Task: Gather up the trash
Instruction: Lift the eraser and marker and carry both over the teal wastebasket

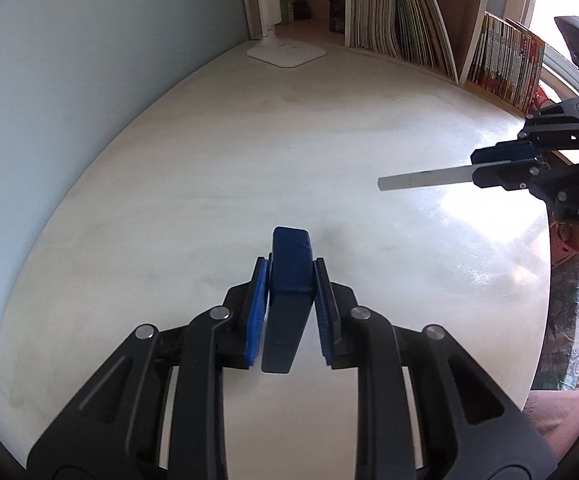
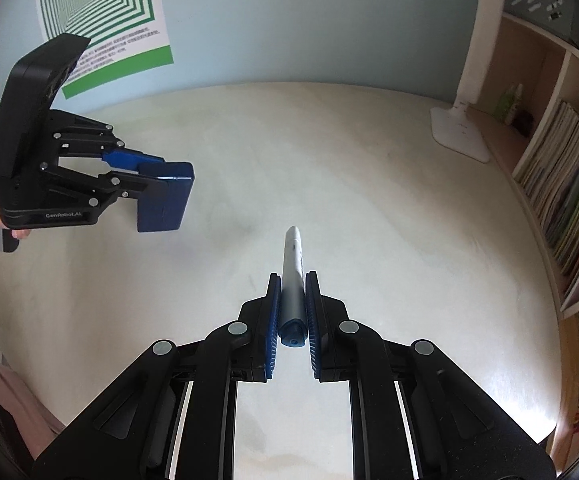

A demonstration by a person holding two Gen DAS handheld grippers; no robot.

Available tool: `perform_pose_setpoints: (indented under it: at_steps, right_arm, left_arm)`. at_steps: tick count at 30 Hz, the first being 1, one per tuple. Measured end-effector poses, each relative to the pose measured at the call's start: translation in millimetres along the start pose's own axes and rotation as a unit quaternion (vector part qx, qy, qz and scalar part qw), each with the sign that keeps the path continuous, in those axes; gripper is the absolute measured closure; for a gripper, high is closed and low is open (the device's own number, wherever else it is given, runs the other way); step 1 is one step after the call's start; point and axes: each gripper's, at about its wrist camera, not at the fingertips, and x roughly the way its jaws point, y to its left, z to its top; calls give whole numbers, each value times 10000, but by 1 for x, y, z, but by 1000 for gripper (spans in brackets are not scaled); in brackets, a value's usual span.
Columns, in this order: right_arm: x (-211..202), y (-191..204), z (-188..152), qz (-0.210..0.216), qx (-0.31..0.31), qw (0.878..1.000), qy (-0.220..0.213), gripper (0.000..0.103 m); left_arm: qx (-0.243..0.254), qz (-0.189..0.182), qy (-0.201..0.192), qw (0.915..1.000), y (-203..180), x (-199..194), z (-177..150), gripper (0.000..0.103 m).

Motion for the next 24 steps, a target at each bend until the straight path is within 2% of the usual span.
perform_pose_setpoints:
  at_steps: [9, 12, 16, 24]
  right_arm:
    - [0, 8, -19, 25, 272, 9996, 53, 89]
    - [-3, 6, -16, 3, 294, 9996, 13, 89]
    - [-9, 5, -11, -40, 292, 9995, -70, 89]
    - [-25, 1, -21, -264, 494, 9983, -186, 89]
  left_arm:
    - [-154, -51, 41, 9999, 10, -3, -12, 84]
    - [-364, -178, 63, 9992, 18, -3, -14, 84]
    - [-399, -197, 50, 9990, 19, -4, -13, 84]
    - [-7, -322, -131, 9994, -4, -16, 2, 84]
